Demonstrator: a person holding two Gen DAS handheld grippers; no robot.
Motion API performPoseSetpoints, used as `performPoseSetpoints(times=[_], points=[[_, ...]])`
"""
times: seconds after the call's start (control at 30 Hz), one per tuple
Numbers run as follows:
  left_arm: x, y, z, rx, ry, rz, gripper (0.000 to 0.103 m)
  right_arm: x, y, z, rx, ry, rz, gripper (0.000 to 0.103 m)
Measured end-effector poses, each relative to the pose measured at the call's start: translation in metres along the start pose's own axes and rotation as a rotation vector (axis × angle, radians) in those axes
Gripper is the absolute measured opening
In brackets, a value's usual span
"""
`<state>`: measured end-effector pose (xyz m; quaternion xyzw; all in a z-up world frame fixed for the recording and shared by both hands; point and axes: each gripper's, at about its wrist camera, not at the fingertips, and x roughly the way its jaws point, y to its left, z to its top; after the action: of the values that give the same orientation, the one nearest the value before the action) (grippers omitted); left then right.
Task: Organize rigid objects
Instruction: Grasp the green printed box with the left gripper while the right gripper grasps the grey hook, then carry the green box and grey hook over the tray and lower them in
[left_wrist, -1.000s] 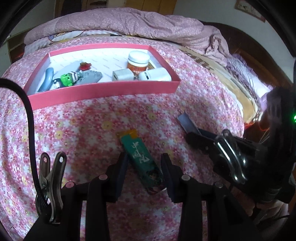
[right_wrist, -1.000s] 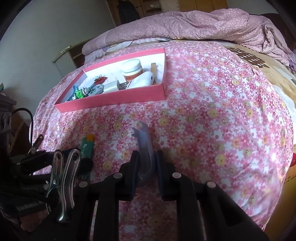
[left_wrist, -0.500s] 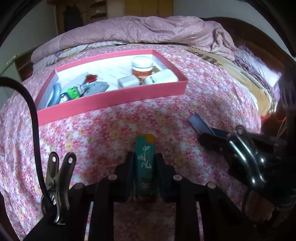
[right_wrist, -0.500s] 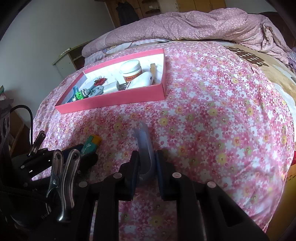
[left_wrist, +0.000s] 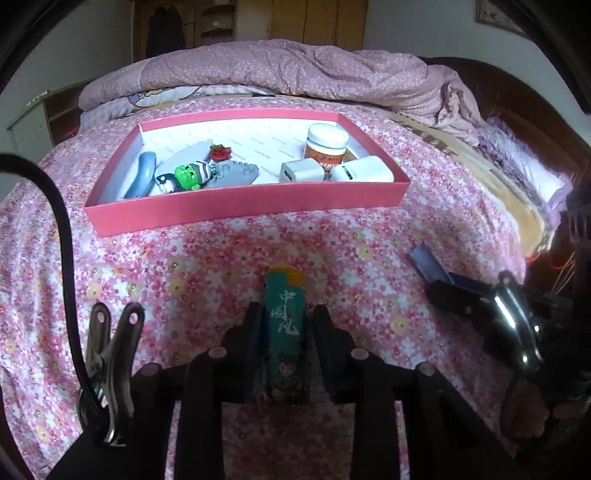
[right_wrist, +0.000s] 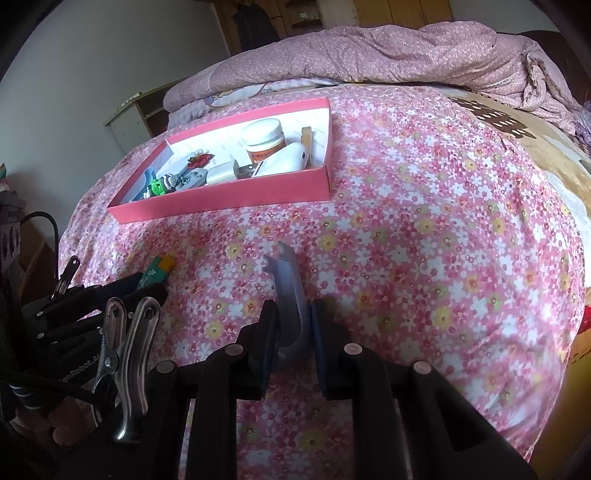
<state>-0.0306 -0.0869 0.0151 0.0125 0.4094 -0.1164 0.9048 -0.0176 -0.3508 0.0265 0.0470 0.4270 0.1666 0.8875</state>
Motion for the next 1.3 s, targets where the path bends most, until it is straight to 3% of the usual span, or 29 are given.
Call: performPoseSetpoints(times=[0.07, 0.1, 0.4, 0.73, 1.3], points=[[0.000, -0.001, 0.000, 0.009, -0.005, 0.001, 0.030, 0.000, 0.002, -0.001, -0.008, -0.004, -0.008, 0.019], [-0.002, -0.001, 0.000, 0.011, -0.006, 0.005, 0.024, 0.000, 0.003, -0.001, -0.012, -0.007, -0.011, 0.019], [-0.009, 0.005, 0.002, -0.005, -0.011, -0.039, 0.024, -0.001, 0.001, -0.001, -0.008, -0.016, -0.001, 0.019], [-0.018, 0.023, 0.015, -0.048, -0.041, -0.030, 0.024, -0.003, 0.010, 0.008, -0.026, -0.027, 0.034, 0.019], [-0.027, 0.045, 0.066, -0.062, -0.127, 0.004, 0.024, 0.001, 0.042, 0.058, -0.116, -0.058, 0.083, 0.019]])
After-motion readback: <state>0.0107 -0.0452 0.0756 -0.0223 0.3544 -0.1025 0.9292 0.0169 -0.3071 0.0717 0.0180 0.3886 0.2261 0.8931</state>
